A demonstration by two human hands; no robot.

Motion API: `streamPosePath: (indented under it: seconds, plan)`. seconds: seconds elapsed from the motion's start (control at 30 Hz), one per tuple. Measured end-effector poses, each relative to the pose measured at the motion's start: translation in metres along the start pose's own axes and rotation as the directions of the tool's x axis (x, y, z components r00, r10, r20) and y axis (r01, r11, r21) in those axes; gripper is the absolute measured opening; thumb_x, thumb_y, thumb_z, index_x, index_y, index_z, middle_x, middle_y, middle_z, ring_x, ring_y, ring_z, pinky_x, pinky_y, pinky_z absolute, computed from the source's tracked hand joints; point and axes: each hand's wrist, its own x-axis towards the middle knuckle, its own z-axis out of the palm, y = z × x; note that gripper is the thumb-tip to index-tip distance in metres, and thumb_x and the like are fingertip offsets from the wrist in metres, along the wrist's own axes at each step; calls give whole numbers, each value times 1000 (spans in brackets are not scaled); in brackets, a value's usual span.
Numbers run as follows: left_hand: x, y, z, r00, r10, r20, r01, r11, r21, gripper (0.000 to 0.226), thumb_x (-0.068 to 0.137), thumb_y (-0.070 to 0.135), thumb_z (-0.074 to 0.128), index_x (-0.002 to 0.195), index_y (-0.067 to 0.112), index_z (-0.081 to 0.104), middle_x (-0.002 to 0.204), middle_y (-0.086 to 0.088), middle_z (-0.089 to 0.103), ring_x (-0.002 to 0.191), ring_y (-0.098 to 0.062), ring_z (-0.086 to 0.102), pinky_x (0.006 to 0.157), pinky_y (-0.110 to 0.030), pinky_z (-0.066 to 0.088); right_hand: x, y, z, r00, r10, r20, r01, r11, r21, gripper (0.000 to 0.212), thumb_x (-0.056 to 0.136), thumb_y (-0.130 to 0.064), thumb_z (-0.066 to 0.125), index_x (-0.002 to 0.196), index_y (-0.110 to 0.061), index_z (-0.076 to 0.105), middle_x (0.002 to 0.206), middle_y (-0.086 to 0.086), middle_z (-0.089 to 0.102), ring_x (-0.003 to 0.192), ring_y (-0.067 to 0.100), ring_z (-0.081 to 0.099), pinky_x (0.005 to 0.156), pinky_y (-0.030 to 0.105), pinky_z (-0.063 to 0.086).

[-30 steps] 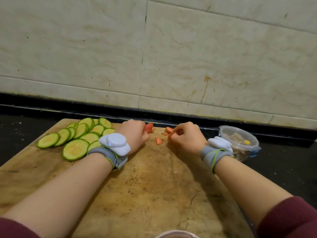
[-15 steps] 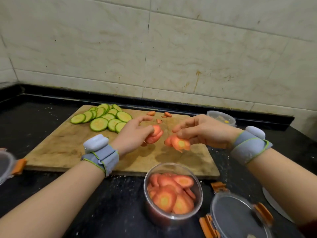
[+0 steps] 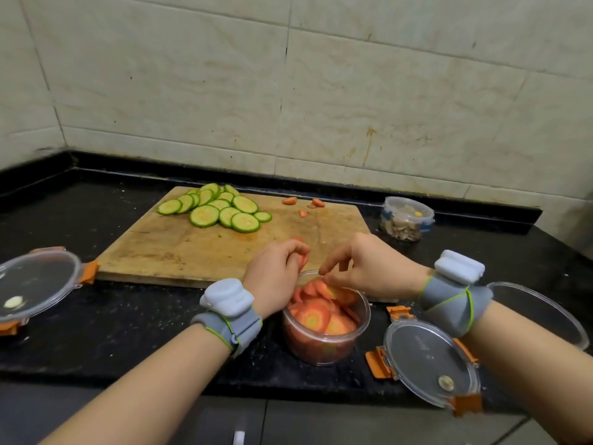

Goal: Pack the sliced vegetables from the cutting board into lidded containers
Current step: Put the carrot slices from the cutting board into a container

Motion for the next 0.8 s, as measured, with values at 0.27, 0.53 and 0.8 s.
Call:
streamPosePath:
  seconds: [0.27, 0.53, 0.8]
  plan:
    - [4, -5, 2, 998, 10, 55, -18, 990, 139, 25, 93, 22, 46, 107, 29, 66, 108, -3, 66, 106, -25, 57, 90, -39, 45, -6, -7, 3, 1000, 25, 11, -24, 1000, -14, 31, 75, -38, 78, 100, -20, 73, 70, -15, 57, 67, 4, 52, 56, 8, 35]
    - [3, -6, 1, 997, -1, 77, -14, 983, 184, 28, 93, 18, 44, 108, 28, 65, 114, -3, 65, 110, -25, 55, 92, -36, 43, -5, -8, 2, 998, 67, -19, -67, 998, 23, 26, 75, -29, 80, 97, -17, 76, 75, -6, 66, 60, -2, 53, 55, 3, 38]
    - [4, -7, 1, 996, -1, 90, -17, 978, 208, 29, 93, 17, 43, 107, 30, 65, 111, -2, 66, 107, -25, 57, 90, -34, 44, -18, -1, -26, 976, 45, 211, -150, 845, 513, 18, 74, -2, 77, 92, 0, 74, 70, 8, 69, 59, 9, 61, 58, 22, 51]
